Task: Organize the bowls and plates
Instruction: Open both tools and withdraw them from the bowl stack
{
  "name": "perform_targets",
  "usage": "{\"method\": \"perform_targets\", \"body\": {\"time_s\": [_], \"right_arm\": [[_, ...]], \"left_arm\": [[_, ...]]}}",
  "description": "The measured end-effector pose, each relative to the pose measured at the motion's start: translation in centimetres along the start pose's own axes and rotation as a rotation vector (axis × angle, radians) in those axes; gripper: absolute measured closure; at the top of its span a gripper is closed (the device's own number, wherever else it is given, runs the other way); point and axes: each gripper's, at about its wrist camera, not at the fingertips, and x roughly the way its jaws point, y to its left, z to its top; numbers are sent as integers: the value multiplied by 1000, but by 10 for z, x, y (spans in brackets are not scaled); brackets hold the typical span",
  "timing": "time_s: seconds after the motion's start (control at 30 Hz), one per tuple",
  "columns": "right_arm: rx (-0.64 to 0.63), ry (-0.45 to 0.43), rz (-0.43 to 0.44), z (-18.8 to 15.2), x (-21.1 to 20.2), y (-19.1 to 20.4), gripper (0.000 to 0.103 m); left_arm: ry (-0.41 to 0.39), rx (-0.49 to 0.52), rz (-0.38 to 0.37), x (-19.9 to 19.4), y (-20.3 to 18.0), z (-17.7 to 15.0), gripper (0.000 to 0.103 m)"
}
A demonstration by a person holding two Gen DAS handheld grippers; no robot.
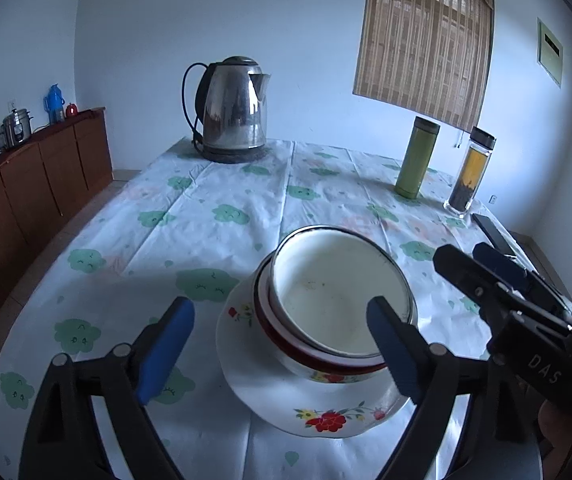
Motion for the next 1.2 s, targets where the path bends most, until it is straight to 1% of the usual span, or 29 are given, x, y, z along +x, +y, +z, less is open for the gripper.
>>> {"method": "perform_targets", "body": {"time_s": [0.23, 0.77, 0.97, 1.2], "right_arm": [[21, -35, 9, 2, -8, -5, 29], [16, -78, 22, 3, -16, -4, 28], [13, -110, 31, 4, -22, -3, 28], [9, -117, 32, 5, -23, -2, 28]], "left_arm": [[-32, 10, 10, -8, -6, 0, 11], [-56, 8, 14, -15, -7, 2, 11], [-70, 19, 18, -20, -8, 3, 11], [-74, 21, 19, -21, -8, 3, 11]]}}
